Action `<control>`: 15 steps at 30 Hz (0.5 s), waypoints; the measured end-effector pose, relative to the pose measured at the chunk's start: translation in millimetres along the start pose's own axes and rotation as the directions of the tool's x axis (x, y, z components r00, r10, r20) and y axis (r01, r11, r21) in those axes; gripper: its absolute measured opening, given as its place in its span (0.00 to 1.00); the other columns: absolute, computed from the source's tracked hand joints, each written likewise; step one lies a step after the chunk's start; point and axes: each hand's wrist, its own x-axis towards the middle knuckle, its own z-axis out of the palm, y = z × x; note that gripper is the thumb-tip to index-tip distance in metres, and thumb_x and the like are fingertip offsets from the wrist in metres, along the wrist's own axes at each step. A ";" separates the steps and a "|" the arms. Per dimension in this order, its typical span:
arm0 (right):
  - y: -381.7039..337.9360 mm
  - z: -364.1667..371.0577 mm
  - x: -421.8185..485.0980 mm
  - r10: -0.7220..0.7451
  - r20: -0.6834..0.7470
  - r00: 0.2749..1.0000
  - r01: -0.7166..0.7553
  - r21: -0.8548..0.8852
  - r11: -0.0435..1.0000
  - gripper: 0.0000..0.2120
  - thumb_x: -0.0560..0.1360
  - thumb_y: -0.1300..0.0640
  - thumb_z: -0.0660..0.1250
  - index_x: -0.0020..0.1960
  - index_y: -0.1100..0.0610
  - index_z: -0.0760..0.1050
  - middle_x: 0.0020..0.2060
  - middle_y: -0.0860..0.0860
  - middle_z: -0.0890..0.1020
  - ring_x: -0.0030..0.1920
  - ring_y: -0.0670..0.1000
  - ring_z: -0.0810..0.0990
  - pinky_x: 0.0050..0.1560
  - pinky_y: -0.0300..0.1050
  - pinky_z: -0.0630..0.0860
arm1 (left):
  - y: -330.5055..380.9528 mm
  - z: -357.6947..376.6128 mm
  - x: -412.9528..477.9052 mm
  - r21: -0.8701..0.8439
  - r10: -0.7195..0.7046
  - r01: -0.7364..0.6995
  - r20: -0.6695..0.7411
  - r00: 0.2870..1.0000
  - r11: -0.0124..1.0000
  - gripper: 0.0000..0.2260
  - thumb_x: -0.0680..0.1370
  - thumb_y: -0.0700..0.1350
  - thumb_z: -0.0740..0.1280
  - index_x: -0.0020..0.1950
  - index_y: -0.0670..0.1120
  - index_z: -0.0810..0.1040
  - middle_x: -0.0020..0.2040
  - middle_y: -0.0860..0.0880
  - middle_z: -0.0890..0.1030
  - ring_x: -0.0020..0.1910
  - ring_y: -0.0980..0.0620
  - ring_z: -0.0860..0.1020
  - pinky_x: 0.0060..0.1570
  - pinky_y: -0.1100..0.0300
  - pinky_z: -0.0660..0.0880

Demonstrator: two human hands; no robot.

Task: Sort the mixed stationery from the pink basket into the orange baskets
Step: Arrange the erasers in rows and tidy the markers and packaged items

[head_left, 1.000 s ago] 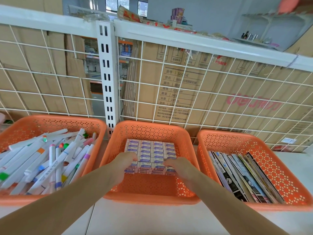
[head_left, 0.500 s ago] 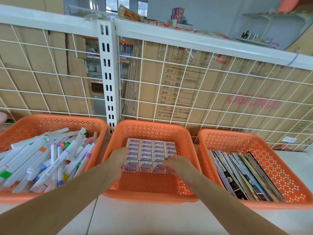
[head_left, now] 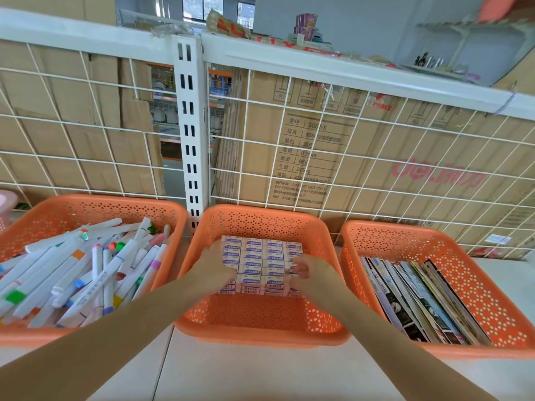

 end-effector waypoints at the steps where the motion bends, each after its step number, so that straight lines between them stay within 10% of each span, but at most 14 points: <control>1: -0.9 -2.2 0.6 -0.016 0.006 1.000 0.016 -0.073 0.997 0.14 0.76 0.57 0.64 0.62 0.54 0.73 0.52 0.42 0.77 0.51 0.45 0.76 0.46 0.35 0.73 | -1.2 -1.4 1.5 0.048 -0.020 0.019 0.026 0.999 0.999 0.17 0.76 0.32 0.63 0.47 0.56 0.71 0.43 0.59 0.77 0.43 0.63 0.74 0.42 0.71 0.71; 8: 16.1 12.2 19.2 0.039 0.152 0.988 -0.016 -0.153 0.988 0.28 0.66 0.49 0.60 0.65 0.52 0.71 0.60 0.45 0.78 0.60 0.49 0.76 0.61 0.43 0.72 | -4.6 -10.5 16.9 0.112 -0.272 0.275 -0.040 0.961 0.955 0.18 0.76 0.32 0.60 0.66 0.30 0.68 0.66 0.33 0.70 0.66 0.36 0.69 0.62 0.50 0.69; 12: 8.0 12.0 13.9 -0.092 0.244 0.965 0.125 -0.124 0.984 0.22 0.76 0.56 0.64 0.69 0.48 0.69 0.64 0.38 0.71 0.64 0.41 0.69 0.64 0.29 0.64 | -6.1 -9.4 17.8 0.077 -0.308 0.307 0.002 0.951 0.949 0.23 0.72 0.36 0.65 0.67 0.36 0.70 0.64 0.39 0.74 0.63 0.39 0.72 0.65 0.49 0.68; 15: 9.2 11.8 13.8 -0.070 0.169 0.983 0.097 -0.158 0.983 0.21 0.76 0.55 0.64 0.68 0.50 0.69 0.62 0.44 0.74 0.63 0.49 0.73 0.63 0.38 0.67 | -8.9 -10.0 11.8 0.028 -0.185 0.184 0.032 0.982 0.983 0.20 0.71 0.37 0.65 0.64 0.43 0.72 0.60 0.45 0.78 0.60 0.45 0.75 0.65 0.48 0.68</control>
